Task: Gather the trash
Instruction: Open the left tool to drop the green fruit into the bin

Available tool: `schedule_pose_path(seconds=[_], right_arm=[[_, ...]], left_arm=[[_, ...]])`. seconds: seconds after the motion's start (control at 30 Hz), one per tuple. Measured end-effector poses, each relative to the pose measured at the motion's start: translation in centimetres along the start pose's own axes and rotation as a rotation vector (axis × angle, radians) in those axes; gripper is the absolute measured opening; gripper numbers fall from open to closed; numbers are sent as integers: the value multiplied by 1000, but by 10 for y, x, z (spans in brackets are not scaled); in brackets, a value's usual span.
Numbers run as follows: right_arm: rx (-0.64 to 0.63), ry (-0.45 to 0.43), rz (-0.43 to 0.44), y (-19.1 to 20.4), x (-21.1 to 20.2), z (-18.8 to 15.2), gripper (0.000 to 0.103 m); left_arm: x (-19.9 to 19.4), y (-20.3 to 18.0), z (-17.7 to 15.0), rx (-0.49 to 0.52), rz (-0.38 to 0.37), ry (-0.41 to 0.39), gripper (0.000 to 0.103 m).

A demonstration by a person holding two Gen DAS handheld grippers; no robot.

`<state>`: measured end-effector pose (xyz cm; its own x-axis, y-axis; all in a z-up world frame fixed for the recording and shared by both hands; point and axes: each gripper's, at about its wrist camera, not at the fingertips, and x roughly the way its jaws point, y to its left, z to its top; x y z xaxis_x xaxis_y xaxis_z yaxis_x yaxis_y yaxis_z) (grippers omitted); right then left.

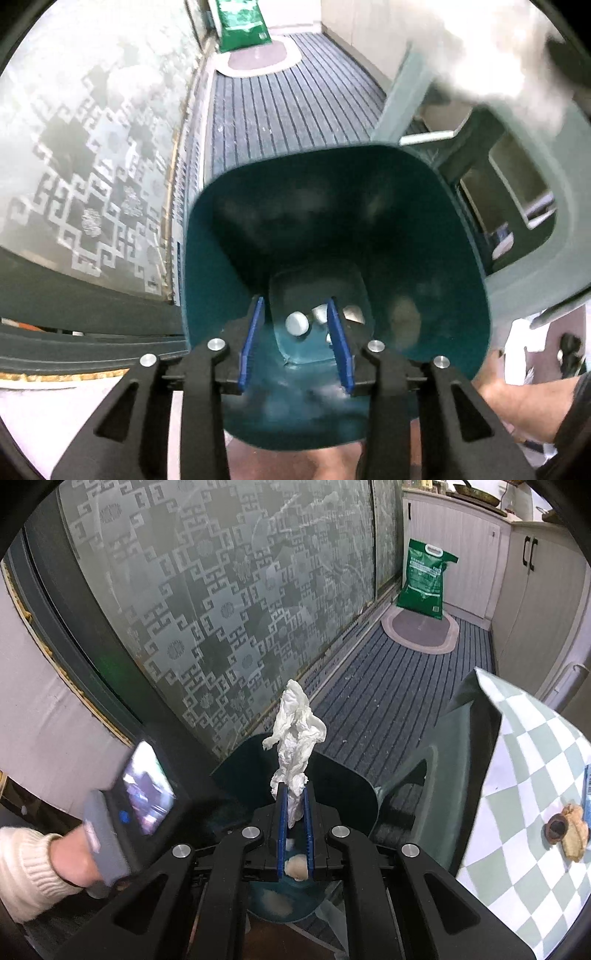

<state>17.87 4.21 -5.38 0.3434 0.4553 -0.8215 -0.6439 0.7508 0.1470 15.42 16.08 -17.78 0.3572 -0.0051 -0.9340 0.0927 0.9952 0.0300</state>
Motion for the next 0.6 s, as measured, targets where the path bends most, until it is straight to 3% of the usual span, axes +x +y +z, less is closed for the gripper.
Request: schedule_pose_path(seconds=[0.33,0.6], right_arm=[[-13,93,-24,9,35,-13,8],[-34,168,-25,21,66,-26,8]], left_arm=[[-87,25,8,-146,-43,-234,42],[-137,26,9,-186,-98,-359,26]])
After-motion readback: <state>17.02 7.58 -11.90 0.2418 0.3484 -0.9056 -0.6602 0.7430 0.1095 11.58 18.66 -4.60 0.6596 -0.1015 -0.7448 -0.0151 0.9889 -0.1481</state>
